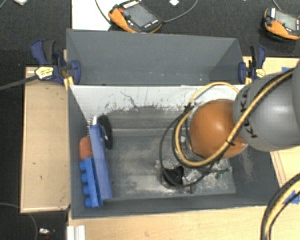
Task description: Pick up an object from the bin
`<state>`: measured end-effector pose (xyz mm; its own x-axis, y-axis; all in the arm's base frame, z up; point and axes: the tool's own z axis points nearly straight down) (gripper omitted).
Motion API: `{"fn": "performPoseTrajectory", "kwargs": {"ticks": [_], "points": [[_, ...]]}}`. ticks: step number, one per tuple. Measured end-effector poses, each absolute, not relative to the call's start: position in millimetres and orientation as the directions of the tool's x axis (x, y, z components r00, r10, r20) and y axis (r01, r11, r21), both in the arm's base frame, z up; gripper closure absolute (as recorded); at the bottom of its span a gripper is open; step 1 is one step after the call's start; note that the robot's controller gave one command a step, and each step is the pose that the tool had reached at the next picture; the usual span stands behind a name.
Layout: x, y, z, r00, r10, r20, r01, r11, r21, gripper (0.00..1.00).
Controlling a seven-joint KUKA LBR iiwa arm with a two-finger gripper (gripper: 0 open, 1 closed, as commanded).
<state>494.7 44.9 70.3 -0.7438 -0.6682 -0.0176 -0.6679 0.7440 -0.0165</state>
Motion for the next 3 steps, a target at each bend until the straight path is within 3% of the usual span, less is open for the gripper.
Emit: {"fn": "performPoseTrajectory", "kwargs": {"ticks": [1,2,3], "points": [[494.7,45,70,-0.744,-0.668,-0.018,-0.668,0.744,-0.017,1.0],[493.3,46,94,-0.747,-0.665,-0.009,-0.665,0.747,-0.01,1.0],[511.0,138,80,-0.566,-0.824,-0.012,-0.824,0.566,-0.014,1.0]]}}
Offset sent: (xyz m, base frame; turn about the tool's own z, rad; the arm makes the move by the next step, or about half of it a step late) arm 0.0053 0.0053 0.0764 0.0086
